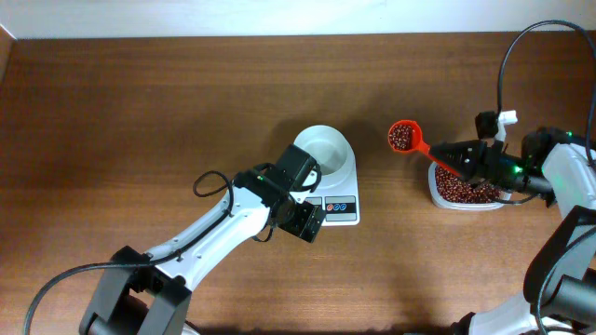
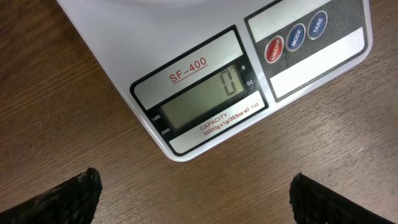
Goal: Scoop item into bowl and weigh 50g on scale
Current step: 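Carry the scoop left over the white bowl on the scale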
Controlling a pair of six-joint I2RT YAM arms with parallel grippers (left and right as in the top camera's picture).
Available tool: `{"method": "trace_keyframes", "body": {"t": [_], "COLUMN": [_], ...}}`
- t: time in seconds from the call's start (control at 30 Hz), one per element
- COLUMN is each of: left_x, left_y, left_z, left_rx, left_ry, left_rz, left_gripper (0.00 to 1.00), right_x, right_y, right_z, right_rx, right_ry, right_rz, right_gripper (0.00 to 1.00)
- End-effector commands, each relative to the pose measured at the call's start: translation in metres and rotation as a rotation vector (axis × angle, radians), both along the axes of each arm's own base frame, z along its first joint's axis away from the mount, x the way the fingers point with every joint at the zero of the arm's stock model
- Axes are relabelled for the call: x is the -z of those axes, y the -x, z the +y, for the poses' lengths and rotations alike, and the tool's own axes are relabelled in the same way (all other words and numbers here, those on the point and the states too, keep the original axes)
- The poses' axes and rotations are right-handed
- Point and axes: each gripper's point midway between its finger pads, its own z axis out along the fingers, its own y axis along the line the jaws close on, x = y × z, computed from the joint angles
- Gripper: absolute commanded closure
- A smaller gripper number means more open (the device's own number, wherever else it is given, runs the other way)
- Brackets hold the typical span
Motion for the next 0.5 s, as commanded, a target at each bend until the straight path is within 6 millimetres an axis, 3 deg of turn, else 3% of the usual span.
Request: {"method": "trace_keyframes", "body": {"t": [0.0, 0.47], "left_x": [-0.005, -0.005], "left_y": [0.003, 0.003], "left_z": [-0.003, -0.003], "left_rx": [0.021, 0.021], "left_ry": [0.019, 0.019], "left_rz": [-0.008, -0.008], "left_gripper": [0.01, 0.01], "right_x": [-0.007, -0.001], "right_y": [-0.009, -0.037], "right_z": [0.009, 0.044], "right_rx": [-0.026, -0.131], "right_ry": [-0.031, -0.003], "right_rz": [-0.01, 0.044], "right_gripper": [0.96, 0.96]}}
